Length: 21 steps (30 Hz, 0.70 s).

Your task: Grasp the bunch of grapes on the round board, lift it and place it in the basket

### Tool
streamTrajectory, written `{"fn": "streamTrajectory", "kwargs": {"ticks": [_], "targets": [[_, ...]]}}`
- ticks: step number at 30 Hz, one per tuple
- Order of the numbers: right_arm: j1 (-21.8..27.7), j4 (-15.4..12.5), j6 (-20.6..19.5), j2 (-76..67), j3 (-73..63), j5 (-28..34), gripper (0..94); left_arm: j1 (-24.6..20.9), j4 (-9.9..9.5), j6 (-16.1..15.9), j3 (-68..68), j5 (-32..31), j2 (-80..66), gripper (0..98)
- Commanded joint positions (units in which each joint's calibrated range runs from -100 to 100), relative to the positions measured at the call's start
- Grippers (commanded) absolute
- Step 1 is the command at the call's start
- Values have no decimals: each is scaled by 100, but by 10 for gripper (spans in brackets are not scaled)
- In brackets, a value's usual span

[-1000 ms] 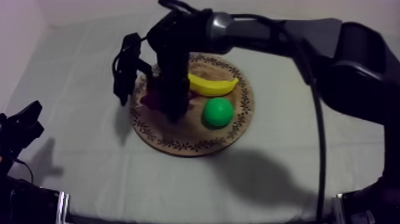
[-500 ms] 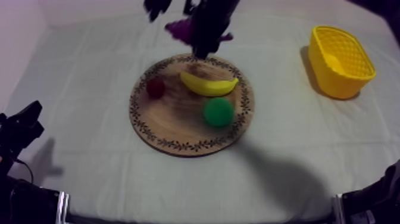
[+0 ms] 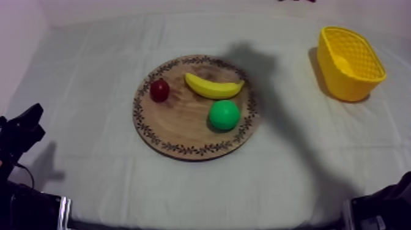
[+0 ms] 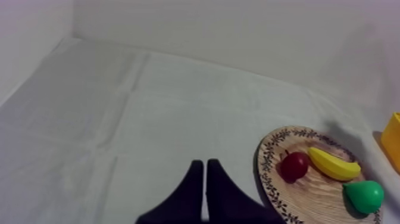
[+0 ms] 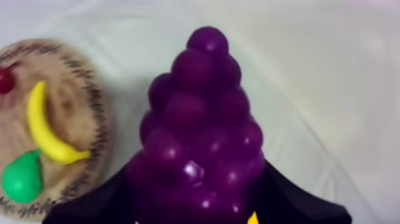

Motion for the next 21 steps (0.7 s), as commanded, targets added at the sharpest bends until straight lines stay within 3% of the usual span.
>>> {"fn": "streamTrajectory", "kwargs": {"ticks": [1, 15, 21], "targets": [[459, 29, -123, -54, 78, -98, 403, -1, -4, 1, -4, -3, 0, 1], [1822, 136, -636, -255, 792, -723, 405, -1, -4, 1, -4, -3, 0, 1], [2095, 20, -538, -112, 1341, -889, 408, -1, -4, 1, -4, -3, 0, 1]]}}
